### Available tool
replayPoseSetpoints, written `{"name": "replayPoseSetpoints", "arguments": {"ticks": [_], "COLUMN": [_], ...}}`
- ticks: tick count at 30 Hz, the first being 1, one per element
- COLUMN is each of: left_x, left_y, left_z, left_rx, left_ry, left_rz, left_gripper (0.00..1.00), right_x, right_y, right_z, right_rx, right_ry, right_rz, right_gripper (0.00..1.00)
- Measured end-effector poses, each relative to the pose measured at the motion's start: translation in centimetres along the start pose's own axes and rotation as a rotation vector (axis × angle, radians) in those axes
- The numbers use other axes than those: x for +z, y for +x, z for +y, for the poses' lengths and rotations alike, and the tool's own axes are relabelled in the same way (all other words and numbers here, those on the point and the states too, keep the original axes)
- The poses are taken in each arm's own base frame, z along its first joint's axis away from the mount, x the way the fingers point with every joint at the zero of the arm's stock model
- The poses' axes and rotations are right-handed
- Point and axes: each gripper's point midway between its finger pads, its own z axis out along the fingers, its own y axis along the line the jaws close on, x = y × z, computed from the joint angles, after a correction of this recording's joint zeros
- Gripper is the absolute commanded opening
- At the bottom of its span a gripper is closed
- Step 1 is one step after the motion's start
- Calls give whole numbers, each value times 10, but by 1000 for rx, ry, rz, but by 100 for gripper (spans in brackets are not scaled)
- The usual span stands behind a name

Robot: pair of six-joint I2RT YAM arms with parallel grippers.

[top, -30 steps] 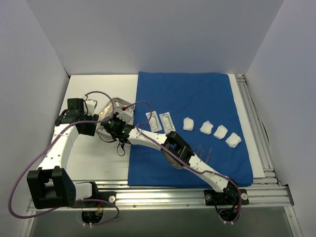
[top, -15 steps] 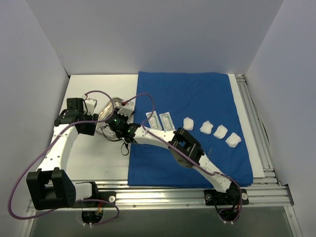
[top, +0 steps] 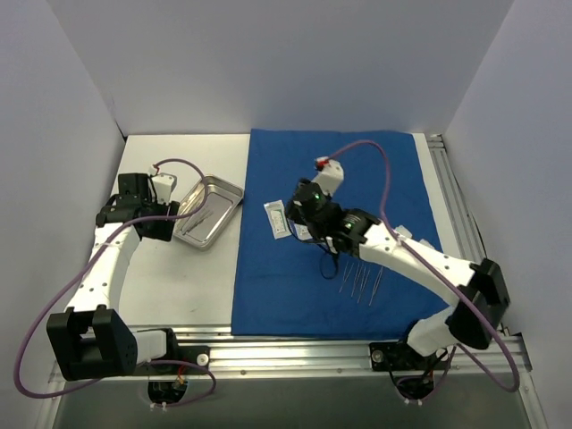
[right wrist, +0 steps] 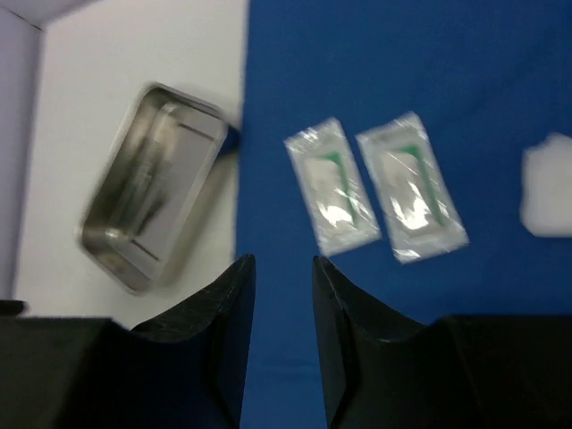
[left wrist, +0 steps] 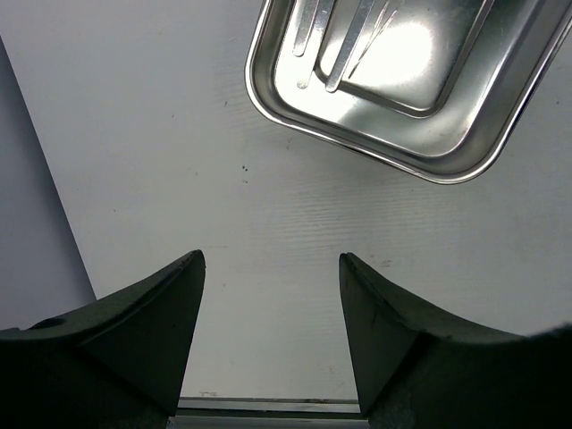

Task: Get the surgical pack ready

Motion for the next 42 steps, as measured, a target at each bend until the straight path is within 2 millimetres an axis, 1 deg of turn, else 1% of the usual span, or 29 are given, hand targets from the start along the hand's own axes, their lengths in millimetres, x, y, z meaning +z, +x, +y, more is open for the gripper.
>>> {"name": "replayPoseSetpoints", "arguments": {"ticks": [1,2,4,5,7,8,9,10,13,16,18,21,25,35,42], "left_x": [0,0,0,0,0,0,0,0,0,0,0,0,0,0,0], "left_y": [0,0,0,0,1,1,1,0,0,1,1,1,1,1,1], "left_z": [-1,-1,-2,-3,-4,-4,-5,-5,-5,-6,-6,-6,-6,-10,-10], "left_rx": [0,0,0,0,0,0,0,0,0,0,0,0,0,0,0], "left_ry": [4,7,12,16,22,24,26,27,30,30,31,31,35,55,57], "left_rz": [-1,-2,-1,0,1,1,0,0,0,0,1,1,1,-1,-2], "left_gripper": [71,71,71,71,71,71,71,71,71,71,71,71,71,71,71], "right_x": [-6,-12,-27,-35,-55,-64,-72,-79,-91,-95,-96,-92,-82,-65,-63], "right_y": [8,19,49,63,86,93,98,103,118,135,142,147,150,157,162], "right_z": [-25,-52,-104,-125,-156,-167,-174,-181,-196,-213,-221,-230,-240,-241,-246], "right_rx": [-8,-18,-42,-49,-53,-49,-37,-22,8,16,18,49,78,67,50], "right_ry": [45,94,202,243,303,321,327,330,342,388,407,425,447,435,452], "right_rz": [29,65,151,191,262,287,303,319,371,423,447,464,483,509,524], "right_gripper": [28,28,28,28,31,31,35,36,36,34,32,29,28,28,28]}}
